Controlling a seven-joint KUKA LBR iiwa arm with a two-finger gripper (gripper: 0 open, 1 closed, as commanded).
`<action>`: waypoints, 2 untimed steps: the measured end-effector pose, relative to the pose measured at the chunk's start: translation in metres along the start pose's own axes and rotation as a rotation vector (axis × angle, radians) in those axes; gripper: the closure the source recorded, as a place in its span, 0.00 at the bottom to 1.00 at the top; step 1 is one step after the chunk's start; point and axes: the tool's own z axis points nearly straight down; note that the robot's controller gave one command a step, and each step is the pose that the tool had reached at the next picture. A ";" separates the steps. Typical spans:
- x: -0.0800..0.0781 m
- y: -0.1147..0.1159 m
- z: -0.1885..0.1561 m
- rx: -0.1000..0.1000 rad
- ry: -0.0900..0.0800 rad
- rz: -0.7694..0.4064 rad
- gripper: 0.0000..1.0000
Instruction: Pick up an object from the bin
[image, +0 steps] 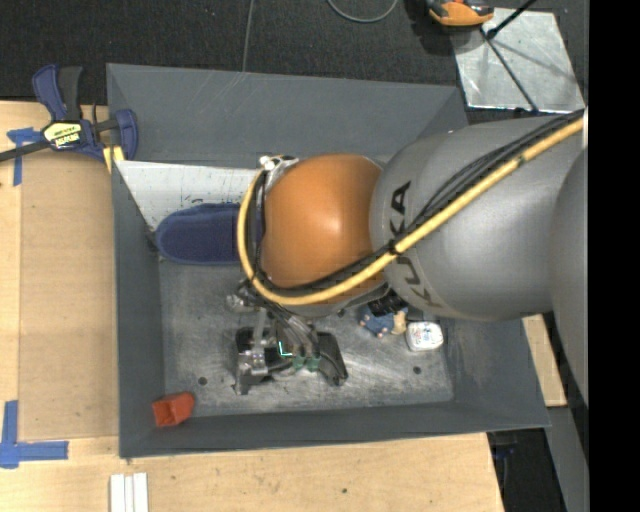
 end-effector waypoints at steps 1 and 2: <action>-0.008 -0.060 0.105 -0.004 -0.016 -0.060 0.00; -0.023 -0.090 0.092 -0.001 -0.010 -0.018 0.00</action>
Offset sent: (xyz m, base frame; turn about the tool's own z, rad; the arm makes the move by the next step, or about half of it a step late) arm 0.0048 -0.0687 -0.1227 -0.0595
